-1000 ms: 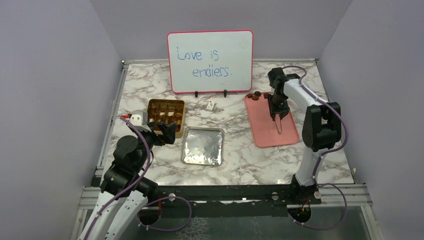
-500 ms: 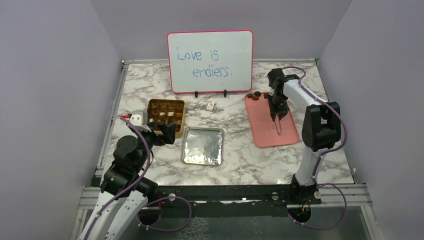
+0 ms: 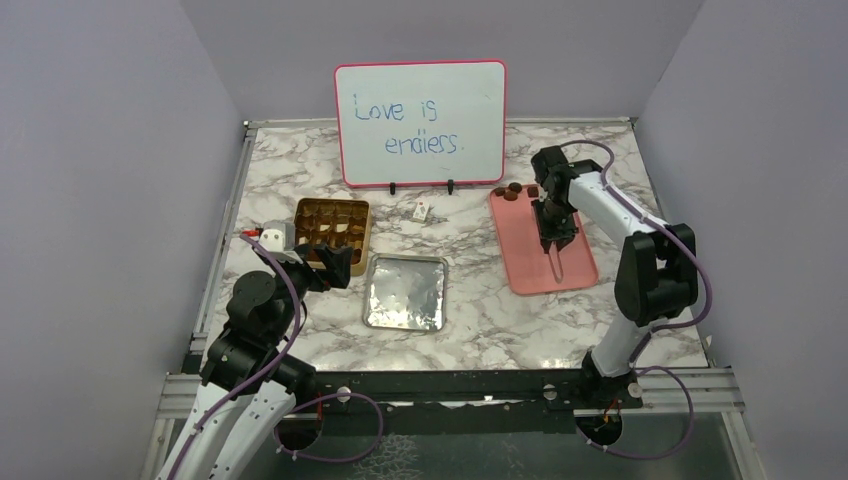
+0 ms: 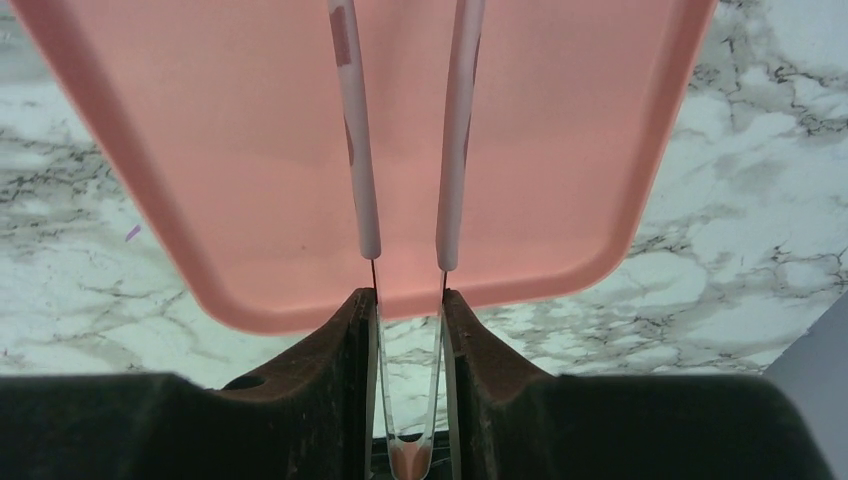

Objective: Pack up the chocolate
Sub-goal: Pick up the fake chocolate from the plate, then place the fake chocolate in the packing box, then adjust the clamp.

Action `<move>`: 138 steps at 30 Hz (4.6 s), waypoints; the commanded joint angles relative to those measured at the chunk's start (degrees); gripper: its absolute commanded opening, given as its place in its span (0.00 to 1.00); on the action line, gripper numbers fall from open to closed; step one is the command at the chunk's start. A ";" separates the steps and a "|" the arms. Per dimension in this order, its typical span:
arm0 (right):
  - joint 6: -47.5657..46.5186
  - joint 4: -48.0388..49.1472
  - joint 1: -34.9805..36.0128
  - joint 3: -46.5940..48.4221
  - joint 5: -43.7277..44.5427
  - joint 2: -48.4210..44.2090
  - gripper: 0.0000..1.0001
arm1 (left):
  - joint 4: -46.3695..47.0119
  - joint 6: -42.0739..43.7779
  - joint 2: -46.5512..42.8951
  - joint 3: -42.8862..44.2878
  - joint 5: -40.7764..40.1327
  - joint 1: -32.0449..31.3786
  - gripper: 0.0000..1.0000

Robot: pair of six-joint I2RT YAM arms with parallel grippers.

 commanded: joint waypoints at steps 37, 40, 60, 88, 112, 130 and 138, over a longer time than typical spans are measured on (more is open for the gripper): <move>6.22 5.45 33.78 30.31 -3.87 14.67 0.31 | 0.65 -0.34 -6.60 0.61 -9.33 -0.14 0.99; 5.78 6.07 35.80 34.71 -5.89 18.39 0.31 | 0.66 -0.27 -6.65 0.61 -9.50 -0.14 0.99; 4.91 4.87 40.01 48.66 -8.25 31.81 0.31 | 0.14 -0.48 -6.28 0.70 -9.04 -0.11 0.99; 4.25 5.52 40.01 36.26 -4.22 18.68 0.36 | 0.02 -1.17 -5.16 0.73 -7.81 -0.06 0.99; 3.65 17.54 40.01 -1.55 -1.84 -16.70 0.36 | 22.74 -23.86 28.04 4.59 20.50 -0.10 0.99; 4.58 16.14 40.01 -2.91 1.76 -20.18 0.36 | 23.47 -23.67 55.29 10.01 21.30 0.65 0.99; 5.27 14.00 40.01 -1.61 3.44 -20.44 0.36 | 23.82 -24.93 54.12 6.70 21.41 0.65 0.99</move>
